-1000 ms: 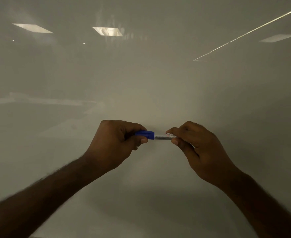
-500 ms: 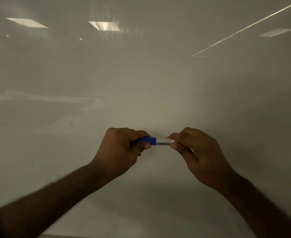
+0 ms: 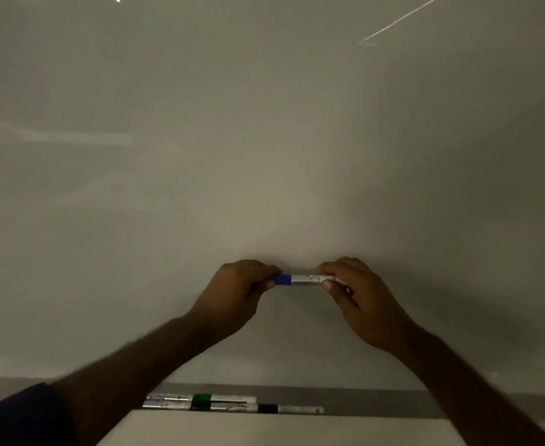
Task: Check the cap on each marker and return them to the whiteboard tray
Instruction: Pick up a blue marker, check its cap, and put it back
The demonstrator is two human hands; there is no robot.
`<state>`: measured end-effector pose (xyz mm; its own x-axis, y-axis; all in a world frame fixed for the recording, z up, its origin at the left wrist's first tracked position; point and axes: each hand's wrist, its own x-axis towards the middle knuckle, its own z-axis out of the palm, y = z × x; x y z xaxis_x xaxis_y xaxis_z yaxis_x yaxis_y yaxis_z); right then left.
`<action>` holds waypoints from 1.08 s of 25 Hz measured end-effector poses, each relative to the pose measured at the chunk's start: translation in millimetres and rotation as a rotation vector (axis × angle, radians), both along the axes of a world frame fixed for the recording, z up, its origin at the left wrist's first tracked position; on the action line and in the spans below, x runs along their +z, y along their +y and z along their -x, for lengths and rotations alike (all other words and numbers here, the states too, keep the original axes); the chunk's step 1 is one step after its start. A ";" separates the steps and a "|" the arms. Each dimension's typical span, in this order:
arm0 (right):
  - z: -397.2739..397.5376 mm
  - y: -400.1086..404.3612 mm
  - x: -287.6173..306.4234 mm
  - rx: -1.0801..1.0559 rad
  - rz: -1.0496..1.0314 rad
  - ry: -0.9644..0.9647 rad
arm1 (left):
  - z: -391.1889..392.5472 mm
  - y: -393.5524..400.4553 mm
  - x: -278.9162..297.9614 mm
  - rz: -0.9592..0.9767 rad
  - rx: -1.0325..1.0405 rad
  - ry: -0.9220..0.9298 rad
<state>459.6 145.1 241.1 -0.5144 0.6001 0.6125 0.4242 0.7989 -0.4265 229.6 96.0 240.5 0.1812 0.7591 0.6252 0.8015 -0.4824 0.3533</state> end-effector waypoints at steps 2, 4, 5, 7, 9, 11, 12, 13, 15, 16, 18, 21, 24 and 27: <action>-1.3 2.0 -26.6 -0.015 0.031 -0.043 | -1.5 5.6 -29.2 0.058 -0.004 0.025; -1.9 3.7 -53.8 -0.038 0.057 -0.089 | -3.9 9.4 -56.5 0.105 -0.001 0.034; -1.8 4.4 -66.6 -0.056 0.078 -0.106 | -4.9 10.5 -68.8 0.120 0.006 0.033; -1.8 4.3 -93.4 -0.116 0.127 -0.131 | -8.1 10.3 -93.3 0.148 0.032 0.020; -0.9 2.0 -122.1 -0.183 0.154 -0.160 | -12.2 7.2 -119.3 0.184 0.076 0.000; 1.4 -2.2 -151.9 -0.237 0.193 -0.205 | -16.9 1.6 -148.1 0.219 0.120 -0.012; 3.1 -4.1 -165.9 -0.258 0.222 -0.230 | -18.9 -1.4 -162.5 0.253 0.136 -0.015; 4.5 -6.0 -180.1 -0.273 0.253 -0.256 | -21.0 -4.6 -177.2 0.307 0.151 -0.014; 6.7 -9.0 -204.6 -0.298 0.294 -0.308 | -24.6 -9.6 -203.4 0.408 0.182 -0.006; 7.6 -10.5 -213.9 -0.311 0.312 -0.329 | -26.2 -11.3 -213.7 0.438 0.196 -0.010; 10.1 -11.7 -228.8 -0.335 0.345 -0.346 | -29.2 -12.0 -228.8 0.495 0.220 -0.009; 15.1 -12.7 -244.8 -0.406 0.377 -0.409 | -32.1 -9.6 -241.5 0.561 0.255 0.023; 21.5 -12.0 -256.1 -0.490 0.451 -0.500 | -32.1 -3.4 -250.2 0.615 0.280 0.035; 26.5 -12.2 -261.8 -0.492 0.510 -0.548 | -30.1 -0.3 -257.5 0.675 0.291 0.068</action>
